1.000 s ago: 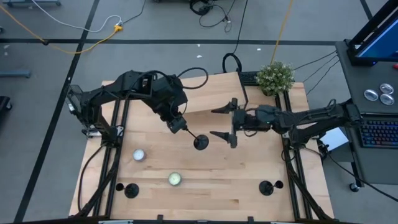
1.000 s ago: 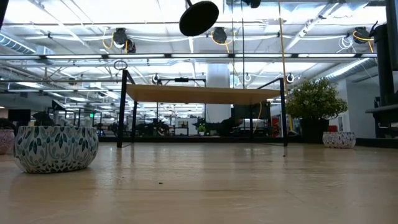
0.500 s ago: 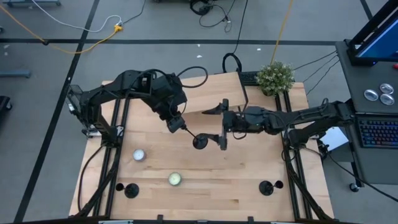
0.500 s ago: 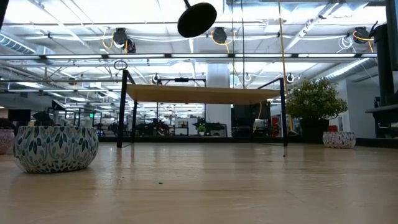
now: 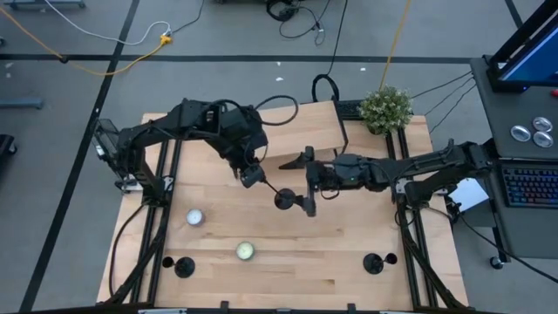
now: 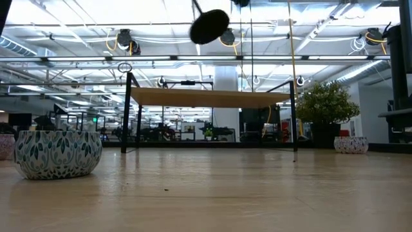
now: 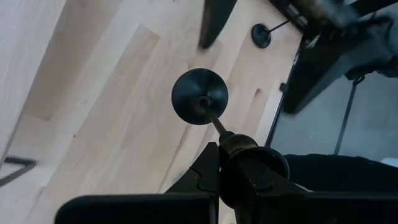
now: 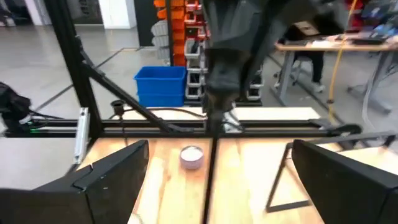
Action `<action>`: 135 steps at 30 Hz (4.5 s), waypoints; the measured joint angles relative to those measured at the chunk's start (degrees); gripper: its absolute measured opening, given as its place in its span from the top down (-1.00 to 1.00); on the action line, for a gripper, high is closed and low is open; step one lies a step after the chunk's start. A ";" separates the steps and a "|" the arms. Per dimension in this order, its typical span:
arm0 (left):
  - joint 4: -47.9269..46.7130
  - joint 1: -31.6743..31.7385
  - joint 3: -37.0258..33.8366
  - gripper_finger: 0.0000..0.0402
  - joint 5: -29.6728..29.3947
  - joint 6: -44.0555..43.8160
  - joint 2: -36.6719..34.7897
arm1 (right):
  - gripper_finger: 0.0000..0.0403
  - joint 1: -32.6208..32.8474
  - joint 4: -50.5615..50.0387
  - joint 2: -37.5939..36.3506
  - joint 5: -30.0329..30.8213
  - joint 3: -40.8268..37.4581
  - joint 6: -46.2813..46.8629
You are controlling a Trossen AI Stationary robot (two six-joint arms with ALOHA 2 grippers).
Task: Pick & Place candle stick holders
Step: Put the top black candle holder on the shelf
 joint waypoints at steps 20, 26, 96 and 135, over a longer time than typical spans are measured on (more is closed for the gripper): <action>3.98 -0.60 -0.09 0.94 0.33 4.51 5.94 | -0.67 -1.35 -8.19 3.71 -0.81 -0.04 12.15; 4.47 -1.45 -0.09 0.94 0.10 4.78 6.03 | -0.52 -2.03 -8.20 3.69 -0.85 -0.04 14.29; 4.31 0.50 -0.04 -0.21 -2.71 7.12 4.68 | 0.99 -2.05 -9.65 3.69 -0.40 -0.02 15.65; -0.85 0.85 -3.66 -0.15 -24.06 19.46 -16.21 | 0.99 -22.46 -1.02 -6.43 11.30 -0.02 -1.83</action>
